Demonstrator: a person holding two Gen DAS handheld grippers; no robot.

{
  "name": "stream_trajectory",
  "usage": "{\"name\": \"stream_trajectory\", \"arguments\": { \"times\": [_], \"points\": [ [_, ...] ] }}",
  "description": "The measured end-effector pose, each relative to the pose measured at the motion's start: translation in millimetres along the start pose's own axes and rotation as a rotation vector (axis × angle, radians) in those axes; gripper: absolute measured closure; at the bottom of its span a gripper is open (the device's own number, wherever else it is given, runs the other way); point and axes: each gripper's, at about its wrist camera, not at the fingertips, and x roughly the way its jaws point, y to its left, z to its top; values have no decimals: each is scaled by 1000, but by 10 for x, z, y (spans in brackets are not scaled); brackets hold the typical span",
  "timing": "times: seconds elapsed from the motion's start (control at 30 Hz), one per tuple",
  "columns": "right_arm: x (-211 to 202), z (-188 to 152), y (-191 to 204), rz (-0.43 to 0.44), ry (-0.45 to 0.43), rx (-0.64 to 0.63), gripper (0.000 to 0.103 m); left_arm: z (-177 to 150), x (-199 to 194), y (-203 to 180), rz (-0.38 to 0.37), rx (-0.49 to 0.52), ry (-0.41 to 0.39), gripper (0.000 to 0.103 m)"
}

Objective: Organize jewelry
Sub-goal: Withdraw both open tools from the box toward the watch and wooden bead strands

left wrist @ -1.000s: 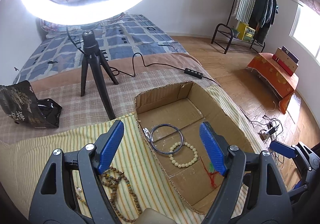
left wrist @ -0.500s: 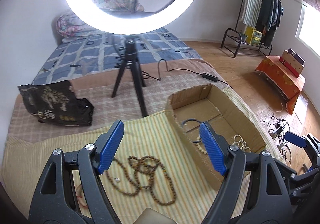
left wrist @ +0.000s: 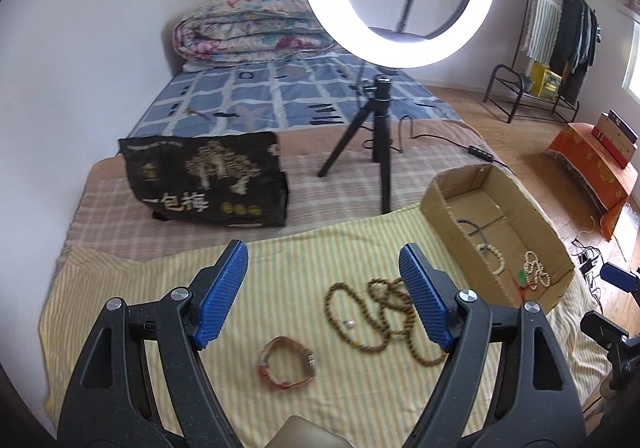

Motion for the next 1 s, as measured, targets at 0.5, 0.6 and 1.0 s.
{"name": "stream_trajectory", "arguments": {
  "times": [0.5, 0.6, 1.0],
  "points": [
    [524, 29, 475, 73, 95, -37, 8, -387, 138, 705, 28, -77, 107, 23],
    [689, 39, 503, 97, 130, -2, 8, -465, 196, 800, 24, -98, 130, 23],
    [1374, 72, 633, 188, 291, 129, 8, -734, 451, 847, -16, -81, 222, 27]
  ]
}}
